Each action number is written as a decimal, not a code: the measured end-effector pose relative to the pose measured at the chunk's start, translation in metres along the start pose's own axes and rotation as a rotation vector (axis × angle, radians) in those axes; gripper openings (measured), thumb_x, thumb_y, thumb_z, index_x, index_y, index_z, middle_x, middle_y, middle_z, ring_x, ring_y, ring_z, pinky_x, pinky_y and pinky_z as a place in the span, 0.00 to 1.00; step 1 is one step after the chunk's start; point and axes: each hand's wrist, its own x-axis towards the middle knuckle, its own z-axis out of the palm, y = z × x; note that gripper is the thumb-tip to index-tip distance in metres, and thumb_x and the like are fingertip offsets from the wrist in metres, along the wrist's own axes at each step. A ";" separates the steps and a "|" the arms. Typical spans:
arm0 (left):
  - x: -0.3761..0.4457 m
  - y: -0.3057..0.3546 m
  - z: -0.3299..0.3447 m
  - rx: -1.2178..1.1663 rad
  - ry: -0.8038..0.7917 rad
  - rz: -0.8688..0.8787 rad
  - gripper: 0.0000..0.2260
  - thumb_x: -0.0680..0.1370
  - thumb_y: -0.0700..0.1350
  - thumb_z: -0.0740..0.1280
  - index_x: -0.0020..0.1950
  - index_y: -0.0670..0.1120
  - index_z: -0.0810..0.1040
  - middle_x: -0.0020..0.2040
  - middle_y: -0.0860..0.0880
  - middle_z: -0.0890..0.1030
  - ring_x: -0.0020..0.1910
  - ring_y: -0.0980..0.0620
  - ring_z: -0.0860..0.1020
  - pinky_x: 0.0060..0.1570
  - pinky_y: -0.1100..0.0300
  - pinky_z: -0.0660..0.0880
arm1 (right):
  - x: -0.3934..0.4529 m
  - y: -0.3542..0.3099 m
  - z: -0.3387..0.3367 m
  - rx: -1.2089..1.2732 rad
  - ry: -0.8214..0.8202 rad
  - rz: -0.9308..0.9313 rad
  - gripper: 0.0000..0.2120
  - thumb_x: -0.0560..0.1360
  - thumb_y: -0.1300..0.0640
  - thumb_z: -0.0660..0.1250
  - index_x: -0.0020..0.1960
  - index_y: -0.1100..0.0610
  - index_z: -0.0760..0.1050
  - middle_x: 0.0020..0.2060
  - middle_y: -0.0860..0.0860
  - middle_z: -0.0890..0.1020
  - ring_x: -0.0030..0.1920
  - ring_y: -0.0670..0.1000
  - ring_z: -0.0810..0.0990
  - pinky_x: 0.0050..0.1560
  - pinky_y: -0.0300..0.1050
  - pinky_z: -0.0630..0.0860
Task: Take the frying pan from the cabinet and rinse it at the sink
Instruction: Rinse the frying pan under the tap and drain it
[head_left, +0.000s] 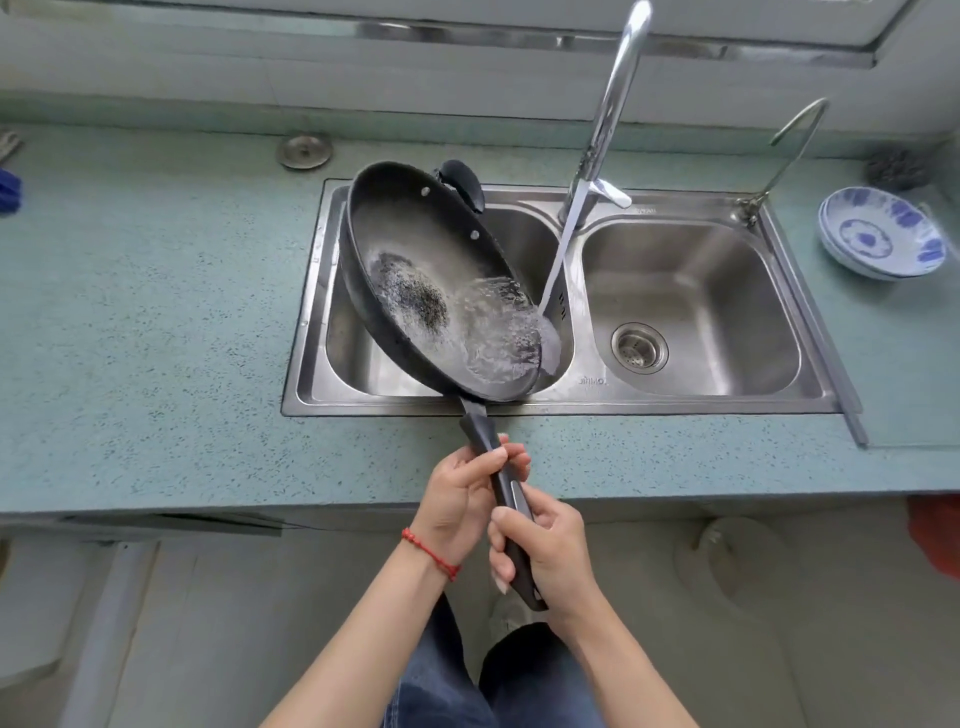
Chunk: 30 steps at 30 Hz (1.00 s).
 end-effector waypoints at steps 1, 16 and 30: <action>0.001 0.000 0.000 -0.058 -0.013 -0.018 0.10 0.67 0.34 0.67 0.47 0.38 0.74 0.36 0.45 0.83 0.37 0.51 0.82 0.39 0.61 0.79 | 0.000 0.001 0.000 0.013 -0.010 -0.001 0.03 0.65 0.64 0.65 0.35 0.61 0.70 0.21 0.54 0.72 0.16 0.50 0.67 0.17 0.38 0.67; 0.005 0.000 0.003 0.149 0.110 0.167 0.05 0.71 0.29 0.63 0.41 0.38 0.72 0.32 0.45 0.78 0.28 0.54 0.77 0.33 0.63 0.77 | 0.009 -0.004 -0.014 -0.281 -0.046 0.041 0.05 0.66 0.61 0.65 0.38 0.62 0.70 0.21 0.53 0.76 0.18 0.50 0.71 0.22 0.39 0.70; 0.002 0.003 0.007 0.484 0.217 0.321 0.06 0.71 0.32 0.68 0.40 0.41 0.73 0.33 0.46 0.79 0.29 0.56 0.80 0.36 0.63 0.79 | 0.005 0.001 -0.003 -0.166 0.055 -0.019 0.08 0.69 0.60 0.64 0.46 0.60 0.77 0.20 0.50 0.69 0.21 0.48 0.65 0.22 0.41 0.64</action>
